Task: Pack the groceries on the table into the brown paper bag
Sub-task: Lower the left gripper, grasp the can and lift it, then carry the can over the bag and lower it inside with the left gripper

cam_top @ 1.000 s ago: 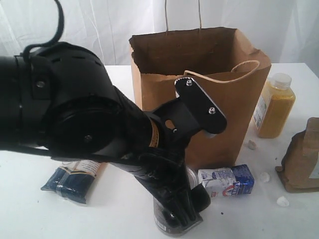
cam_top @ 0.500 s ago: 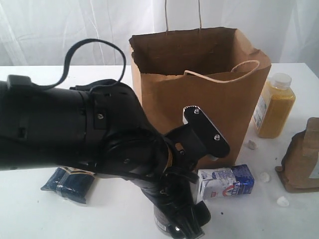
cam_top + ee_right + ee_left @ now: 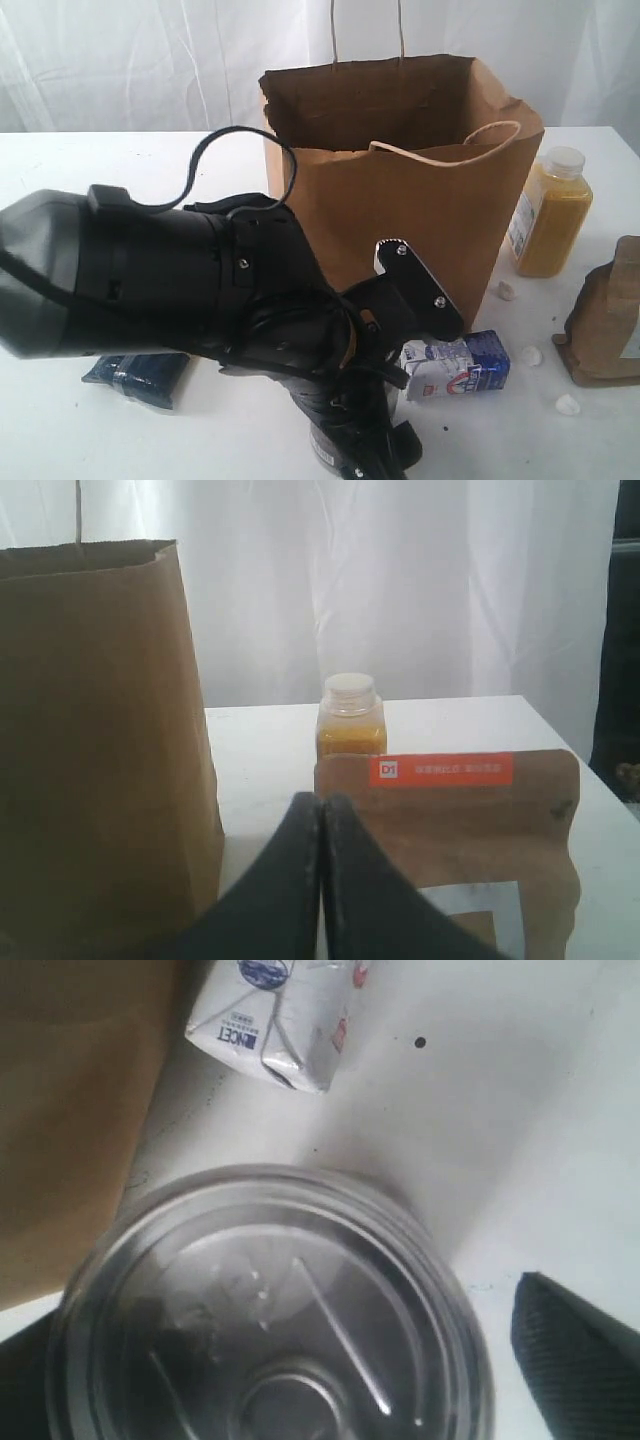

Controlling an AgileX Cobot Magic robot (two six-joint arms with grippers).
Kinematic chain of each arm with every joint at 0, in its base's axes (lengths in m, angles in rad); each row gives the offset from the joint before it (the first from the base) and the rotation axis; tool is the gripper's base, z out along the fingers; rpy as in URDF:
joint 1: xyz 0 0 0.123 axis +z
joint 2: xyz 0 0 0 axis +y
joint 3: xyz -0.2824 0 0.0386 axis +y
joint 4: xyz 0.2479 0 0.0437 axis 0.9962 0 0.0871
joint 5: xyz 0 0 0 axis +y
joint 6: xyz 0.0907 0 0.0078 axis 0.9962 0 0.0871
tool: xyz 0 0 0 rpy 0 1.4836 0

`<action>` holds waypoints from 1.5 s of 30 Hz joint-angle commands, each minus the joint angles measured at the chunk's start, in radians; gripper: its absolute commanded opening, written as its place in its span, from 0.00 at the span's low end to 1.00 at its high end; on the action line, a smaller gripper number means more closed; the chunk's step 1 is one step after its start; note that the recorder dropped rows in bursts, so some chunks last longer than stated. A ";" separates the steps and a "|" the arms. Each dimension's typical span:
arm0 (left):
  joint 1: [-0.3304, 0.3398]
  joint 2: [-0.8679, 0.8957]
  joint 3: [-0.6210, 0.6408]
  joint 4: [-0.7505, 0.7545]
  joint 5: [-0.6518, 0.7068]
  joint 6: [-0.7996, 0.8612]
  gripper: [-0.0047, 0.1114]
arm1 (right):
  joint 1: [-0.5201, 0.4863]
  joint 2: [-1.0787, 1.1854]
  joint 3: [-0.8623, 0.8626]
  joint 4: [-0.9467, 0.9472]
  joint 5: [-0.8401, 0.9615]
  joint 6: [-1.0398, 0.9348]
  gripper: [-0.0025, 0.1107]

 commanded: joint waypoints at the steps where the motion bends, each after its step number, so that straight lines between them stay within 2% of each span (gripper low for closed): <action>1: -0.005 -0.002 -0.001 0.011 0.007 -0.010 0.80 | -0.006 -0.004 0.005 -0.005 -0.006 0.003 0.02; 3: -0.005 -0.002 -0.001 0.011 0.007 -0.010 0.64 | -0.006 -0.004 0.005 -0.005 -0.006 0.003 0.02; 9: -0.005 -0.004 -0.001 0.015 0.007 -0.010 0.04 | -0.006 -0.004 0.005 -0.005 -0.006 0.003 0.02; 14: -0.005 -0.076 -0.001 0.005 0.021 -0.009 0.04 | -0.006 -0.004 0.005 -0.005 -0.006 0.003 0.02; 22: -0.005 -0.320 -0.058 -0.056 0.072 -0.009 0.04 | -0.006 -0.004 0.005 -0.005 -0.006 0.003 0.02; 30: -0.005 -0.432 -0.239 -0.090 0.418 0.026 0.04 | -0.006 -0.004 0.005 -0.005 -0.006 0.003 0.02; 33: -0.005 -0.462 -0.295 -0.088 0.493 0.054 0.04 | -0.006 -0.004 0.005 -0.005 -0.006 0.003 0.02; 38: -0.005 -0.489 -0.391 -0.055 0.481 0.092 0.04 | -0.006 -0.004 0.005 -0.005 -0.006 0.003 0.02; 45: -0.005 -0.481 -0.480 0.103 0.374 0.089 0.04 | -0.006 -0.035 0.005 -0.005 0.000 0.003 0.02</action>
